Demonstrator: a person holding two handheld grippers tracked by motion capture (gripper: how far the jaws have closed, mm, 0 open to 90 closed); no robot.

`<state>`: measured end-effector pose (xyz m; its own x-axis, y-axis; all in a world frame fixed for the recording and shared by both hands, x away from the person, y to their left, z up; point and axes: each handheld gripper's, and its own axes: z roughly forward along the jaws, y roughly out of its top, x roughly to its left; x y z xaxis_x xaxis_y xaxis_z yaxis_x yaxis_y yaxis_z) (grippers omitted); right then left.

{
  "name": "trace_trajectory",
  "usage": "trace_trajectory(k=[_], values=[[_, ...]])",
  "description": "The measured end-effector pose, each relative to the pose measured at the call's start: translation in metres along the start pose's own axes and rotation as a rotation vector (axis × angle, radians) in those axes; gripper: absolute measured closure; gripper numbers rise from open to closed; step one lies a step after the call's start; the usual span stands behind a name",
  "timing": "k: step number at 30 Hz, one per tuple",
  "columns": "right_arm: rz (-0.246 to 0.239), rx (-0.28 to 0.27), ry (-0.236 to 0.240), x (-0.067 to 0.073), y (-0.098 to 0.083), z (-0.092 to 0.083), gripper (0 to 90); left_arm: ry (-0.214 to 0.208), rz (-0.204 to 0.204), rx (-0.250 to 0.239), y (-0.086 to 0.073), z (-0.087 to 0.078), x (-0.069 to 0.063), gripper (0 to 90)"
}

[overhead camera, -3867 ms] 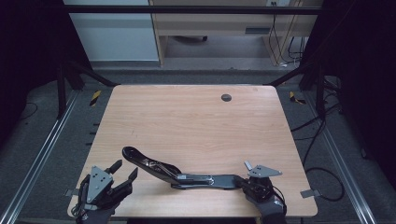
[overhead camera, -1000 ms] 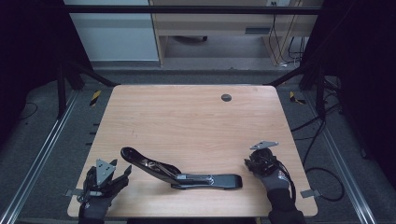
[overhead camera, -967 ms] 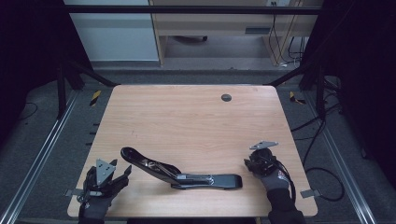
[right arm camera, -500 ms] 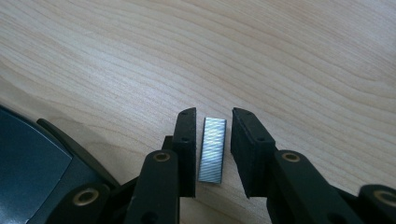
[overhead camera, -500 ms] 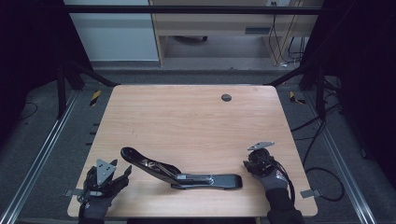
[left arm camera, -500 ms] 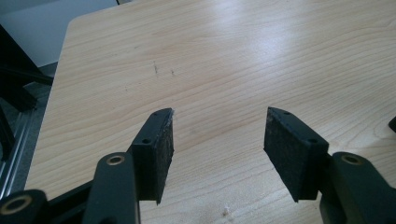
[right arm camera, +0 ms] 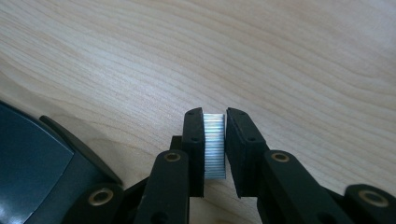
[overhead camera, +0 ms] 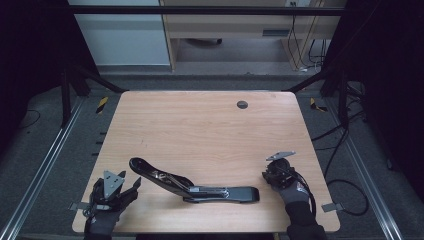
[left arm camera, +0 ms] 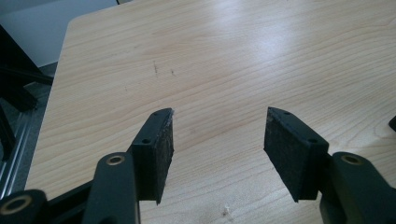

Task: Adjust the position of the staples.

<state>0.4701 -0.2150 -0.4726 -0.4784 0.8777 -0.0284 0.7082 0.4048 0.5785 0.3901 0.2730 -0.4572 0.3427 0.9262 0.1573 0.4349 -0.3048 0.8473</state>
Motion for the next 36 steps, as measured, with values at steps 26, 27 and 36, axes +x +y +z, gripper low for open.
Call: trace_trajectory(k=[26, 27, 36], values=[[-0.078, 0.001, 0.078, -0.016, -0.061, -0.033, 77.7, -0.014, 0.013, 0.014, 0.0, 0.001, -0.002, 42.1], [-0.079, 0.003, 0.08, -0.016, -0.061, -0.033, 77.6, -0.015, 0.013, 0.015, 0.0, 0.001, -0.002, 42.1], [-0.058, -0.007, 0.08, -0.016, -0.057, -0.04, 69.3, -0.017, 0.019, 0.021, 0.0, 0.001, -0.002, 42.0]])
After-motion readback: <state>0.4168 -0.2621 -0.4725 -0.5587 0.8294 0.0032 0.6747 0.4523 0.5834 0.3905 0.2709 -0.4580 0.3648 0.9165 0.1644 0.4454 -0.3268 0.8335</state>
